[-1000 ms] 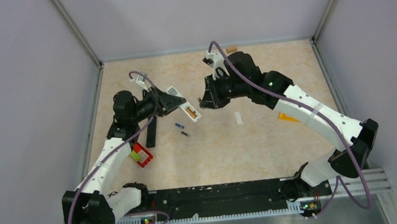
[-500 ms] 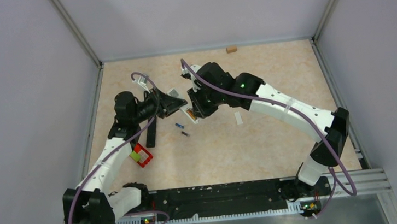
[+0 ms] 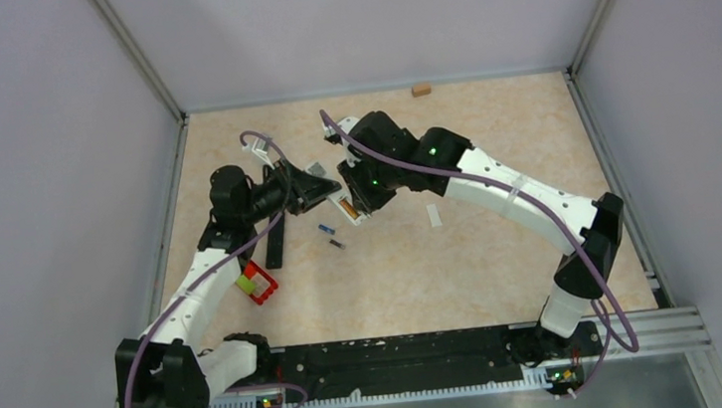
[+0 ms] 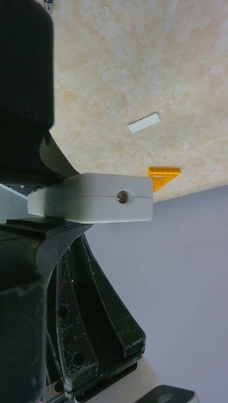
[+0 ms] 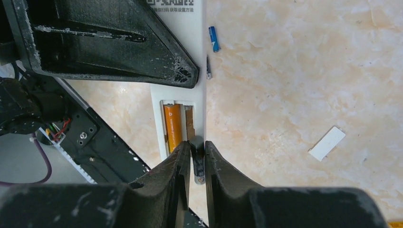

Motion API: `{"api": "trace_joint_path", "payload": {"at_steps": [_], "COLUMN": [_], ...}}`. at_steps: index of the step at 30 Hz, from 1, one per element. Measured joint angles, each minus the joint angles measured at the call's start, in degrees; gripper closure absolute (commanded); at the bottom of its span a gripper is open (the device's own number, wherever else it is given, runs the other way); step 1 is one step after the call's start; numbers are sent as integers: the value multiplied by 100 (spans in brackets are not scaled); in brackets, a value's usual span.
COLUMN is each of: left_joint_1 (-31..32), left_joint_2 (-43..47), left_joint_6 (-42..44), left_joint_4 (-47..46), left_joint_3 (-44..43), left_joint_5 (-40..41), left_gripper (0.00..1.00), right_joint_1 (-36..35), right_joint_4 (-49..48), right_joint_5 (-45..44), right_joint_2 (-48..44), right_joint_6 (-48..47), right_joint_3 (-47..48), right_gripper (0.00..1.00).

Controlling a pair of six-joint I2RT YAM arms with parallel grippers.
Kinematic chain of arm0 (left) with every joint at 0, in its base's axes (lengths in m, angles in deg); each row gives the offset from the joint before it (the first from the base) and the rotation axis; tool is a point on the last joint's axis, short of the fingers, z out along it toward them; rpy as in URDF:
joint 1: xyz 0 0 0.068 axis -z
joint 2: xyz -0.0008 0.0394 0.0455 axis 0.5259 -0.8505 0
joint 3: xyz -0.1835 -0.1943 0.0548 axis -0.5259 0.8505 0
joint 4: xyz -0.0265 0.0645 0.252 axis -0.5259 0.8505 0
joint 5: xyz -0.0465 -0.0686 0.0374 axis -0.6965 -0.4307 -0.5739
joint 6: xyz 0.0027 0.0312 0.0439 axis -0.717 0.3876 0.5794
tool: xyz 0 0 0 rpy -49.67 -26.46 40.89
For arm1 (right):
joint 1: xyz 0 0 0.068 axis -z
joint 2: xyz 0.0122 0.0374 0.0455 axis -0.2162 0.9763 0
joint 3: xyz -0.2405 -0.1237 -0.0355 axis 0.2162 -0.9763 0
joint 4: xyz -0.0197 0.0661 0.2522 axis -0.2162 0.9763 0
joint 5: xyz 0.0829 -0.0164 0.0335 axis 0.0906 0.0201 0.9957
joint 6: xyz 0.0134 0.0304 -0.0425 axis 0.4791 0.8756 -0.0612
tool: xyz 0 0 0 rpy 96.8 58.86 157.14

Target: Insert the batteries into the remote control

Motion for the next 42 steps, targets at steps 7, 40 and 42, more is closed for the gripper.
{"api": "trace_joint_path", "payload": {"at_steps": [7, 40, 42], "left_joint_1": [0, -11, -11], "left_joint_2": [-2, -249, -249], "left_joint_6": [-61, -326, -321], "left_joint_4": [-4, 437, 439], "left_joint_3": [0, 0, 0], "left_joint_5": [7, -76, -72], "left_gripper": [100, 100, 100], "right_joint_1": [-9, -11, -11], "right_joint_4": [94, -828, -807], "right_joint_5": [50, 140, 140], "right_joint_2": [0, -44, -44], "right_joint_6": [-55, 28, 48], "right_joint_3": [0, -516, -516], "right_gripper": [91, 81, 81]}}
